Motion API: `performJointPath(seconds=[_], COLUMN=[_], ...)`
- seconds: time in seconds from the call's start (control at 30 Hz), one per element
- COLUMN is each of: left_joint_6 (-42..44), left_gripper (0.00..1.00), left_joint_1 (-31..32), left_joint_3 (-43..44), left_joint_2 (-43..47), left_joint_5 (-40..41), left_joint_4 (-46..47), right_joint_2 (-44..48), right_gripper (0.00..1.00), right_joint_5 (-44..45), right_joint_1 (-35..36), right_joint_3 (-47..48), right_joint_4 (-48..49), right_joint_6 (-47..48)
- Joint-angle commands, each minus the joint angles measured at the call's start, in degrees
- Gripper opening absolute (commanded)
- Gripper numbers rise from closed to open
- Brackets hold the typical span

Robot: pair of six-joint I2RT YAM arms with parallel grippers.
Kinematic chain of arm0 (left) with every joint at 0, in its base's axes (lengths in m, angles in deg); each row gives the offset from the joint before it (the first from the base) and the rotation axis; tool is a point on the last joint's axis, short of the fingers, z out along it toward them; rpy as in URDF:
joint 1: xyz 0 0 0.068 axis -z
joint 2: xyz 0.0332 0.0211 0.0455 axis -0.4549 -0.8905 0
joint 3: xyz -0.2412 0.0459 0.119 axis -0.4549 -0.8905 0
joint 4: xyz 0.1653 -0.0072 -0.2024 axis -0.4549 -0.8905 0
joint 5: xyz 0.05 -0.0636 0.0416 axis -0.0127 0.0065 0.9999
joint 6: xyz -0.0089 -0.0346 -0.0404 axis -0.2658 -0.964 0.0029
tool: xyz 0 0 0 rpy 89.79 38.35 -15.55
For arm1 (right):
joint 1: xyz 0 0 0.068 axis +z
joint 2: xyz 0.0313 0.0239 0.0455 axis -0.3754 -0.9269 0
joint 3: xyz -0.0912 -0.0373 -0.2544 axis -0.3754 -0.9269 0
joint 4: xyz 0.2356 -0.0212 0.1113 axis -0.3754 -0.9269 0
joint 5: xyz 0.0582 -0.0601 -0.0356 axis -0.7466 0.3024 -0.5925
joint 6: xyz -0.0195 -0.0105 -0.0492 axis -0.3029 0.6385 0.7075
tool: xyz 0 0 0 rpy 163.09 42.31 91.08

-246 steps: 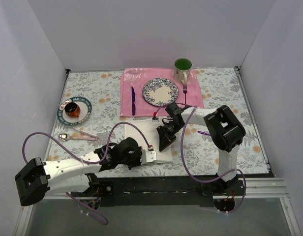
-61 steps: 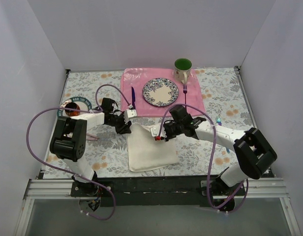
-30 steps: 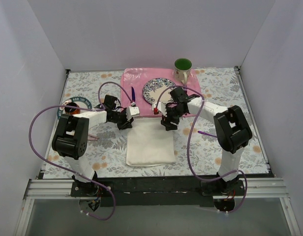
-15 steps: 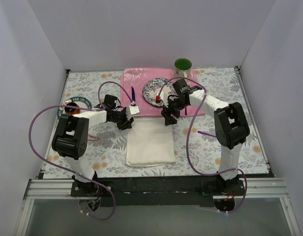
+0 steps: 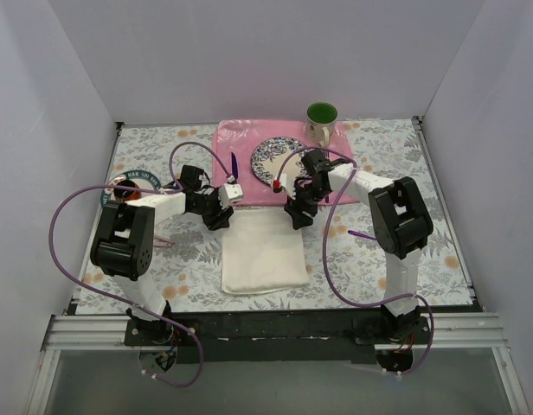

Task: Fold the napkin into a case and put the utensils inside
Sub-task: Fold the lower triangle-folded napkin at the center of the board.

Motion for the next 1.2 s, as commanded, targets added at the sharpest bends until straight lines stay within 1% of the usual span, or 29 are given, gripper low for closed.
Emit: performJointPath(seconds=[0.0,0.1,0.17,0.27,0.4,0.43,0.5,0.53,0.57,0.63,0.67,0.73,0.77,0.83,0.9,1.0,1.17], left_joint_6=[-1.2,-3.4,-4.9,-8.5,-13.5,-17.1,-20.5,-23.8,-25.6,-29.5,-33.3,-36.4,-39.7,-42.3,-44.8,-45.8,-45.8], left_gripper=[0.48,0.51,0.51,0.53,0.56,0.56,0.57,0.57,0.57,0.58,0.59,0.59,0.59,0.58,0.55,0.5,0.48], left_joint_1=[-0.3,-0.3,-0.8,-1.2,-1.2,-1.2,-1.2,-1.2,-1.2,-1.2,-1.2,-1.2,-1.2,-1.2,-1.1,-0.6,0.6], left_joint_3=[0.2,1.7,4.0,5.9,5.7,5.5,5.3,5.2,5.2,5.4,5.4,5.3,5.2,4.7,3.5,1.7,-0.1], left_joint_2=[2.4,3.3,3.5,4.6,6.8,6.9,6.8,6.8,6.7,6.3,6.3,6.2,6.1,5.7,5.4,4.6,3.5], left_joint_5=[2.3,2.1,1.4,0.4,1.4,1.9,3.9,4.5,5.5,6.7,7.0,7.7,7.9,8.5,9.0,10.3,13.3], left_joint_4=[-1.9,-3.0,-4.9,-7.0,-7.4,-7.4,-7.2,-7.5,-7.5,-8.3,-8.4,-8.9,-8.9,-9.2,-9.0,-8.3,-5.4], right_joint_2=[0.8,0.3,-0.2,-0.4,1.6,1.8,1.8,1.6,1.3,1.2,1.4,2.1,2.2,2.6,2.1,0.8,-1.2], right_gripper=[0.64,0.64,0.65,0.67,0.68,0.68,0.68,0.68,0.68,0.69,0.69,0.69,0.69,0.68,0.68,0.66,0.65], right_joint_5=[-0.7,-2.3,-4.1,-5.9,-6.1,-5.6,-3.5,-2.8,-1.6,-1.4,-1.6,-1.6,-1.6,-1.9,-2.7,-2.6,-3.4], right_joint_1=[0.8,0.8,0.5,-0.1,-0.5,-0.6,-0.7,-0.6,-0.7,-0.8,-0.8,-0.9,-0.8,-0.9,-1.0,-1.2,-2.8], right_joint_3=[-0.9,1.3,3.3,6.4,6.2,5.5,5.0,5.1,5.0,4.5,3.6,2.6,1.8,1.0,0.9,1.1,2.2], right_joint_4=[1.2,-0.1,-3.0,-5.1,-3.7,-3.0,-1.6,-2.0,-2.0,-2.2,-2.2,-0.8,-0.5,1.1,1.6,2.4,2.8], right_joint_6=[0.5,-1.0,-2.3,-5.9,-11.7,-14.8,-18.3,-19.5,-22.7,-25.3,-28.3,-31.2,-33.5,-35.3,-37.2,-38.9,-40.0])
